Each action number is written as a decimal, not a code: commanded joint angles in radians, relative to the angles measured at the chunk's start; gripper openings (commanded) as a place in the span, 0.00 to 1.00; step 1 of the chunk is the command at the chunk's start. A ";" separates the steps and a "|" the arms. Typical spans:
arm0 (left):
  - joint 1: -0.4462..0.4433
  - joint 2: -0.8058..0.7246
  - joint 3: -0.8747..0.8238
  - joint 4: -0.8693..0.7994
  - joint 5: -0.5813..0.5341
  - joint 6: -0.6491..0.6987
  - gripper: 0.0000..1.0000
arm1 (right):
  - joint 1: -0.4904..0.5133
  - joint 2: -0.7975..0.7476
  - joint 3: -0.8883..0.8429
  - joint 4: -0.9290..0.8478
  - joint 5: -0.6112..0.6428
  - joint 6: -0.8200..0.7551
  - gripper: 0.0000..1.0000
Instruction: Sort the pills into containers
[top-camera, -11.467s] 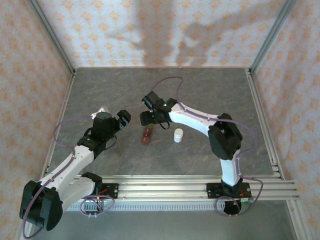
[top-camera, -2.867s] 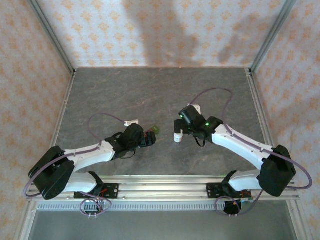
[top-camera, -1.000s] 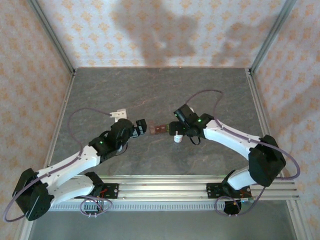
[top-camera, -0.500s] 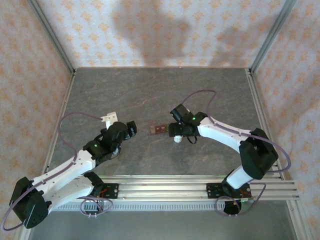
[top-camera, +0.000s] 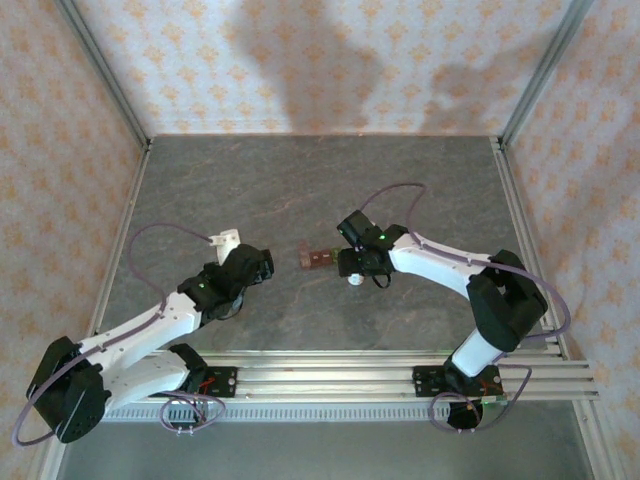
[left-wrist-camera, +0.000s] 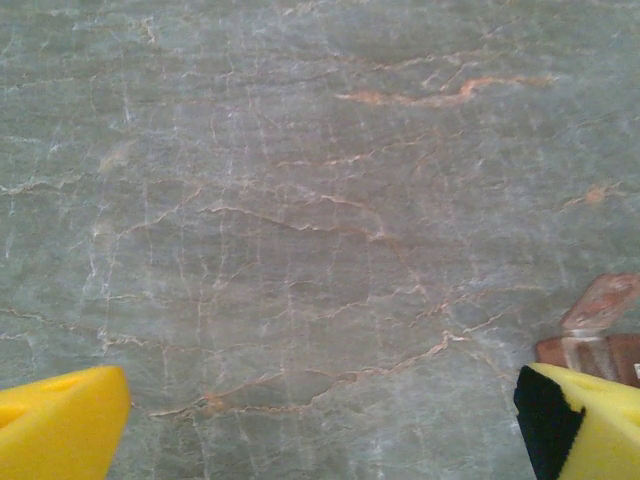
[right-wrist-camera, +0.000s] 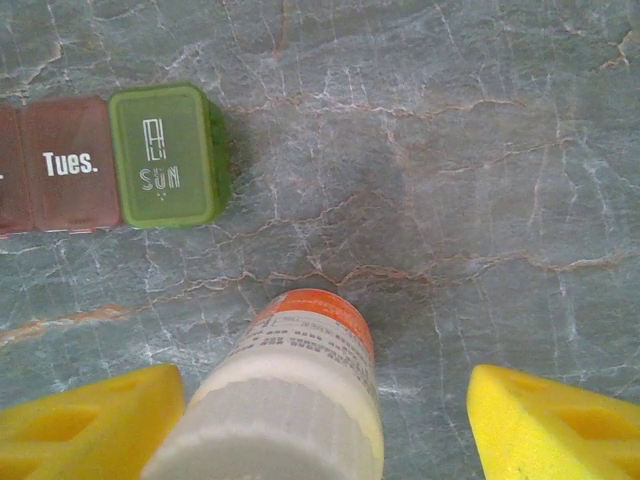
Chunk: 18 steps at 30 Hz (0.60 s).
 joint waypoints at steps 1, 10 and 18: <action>0.007 0.024 0.038 -0.045 -0.057 -0.009 1.00 | -0.003 0.002 -0.008 0.018 0.005 0.004 0.73; 0.008 0.047 0.065 -0.037 -0.044 0.039 1.00 | -0.003 0.003 -0.039 0.038 -0.005 0.003 0.62; 0.008 0.080 0.108 -0.051 -0.013 0.135 0.93 | -0.003 -0.029 -0.035 0.032 -0.033 0.007 0.45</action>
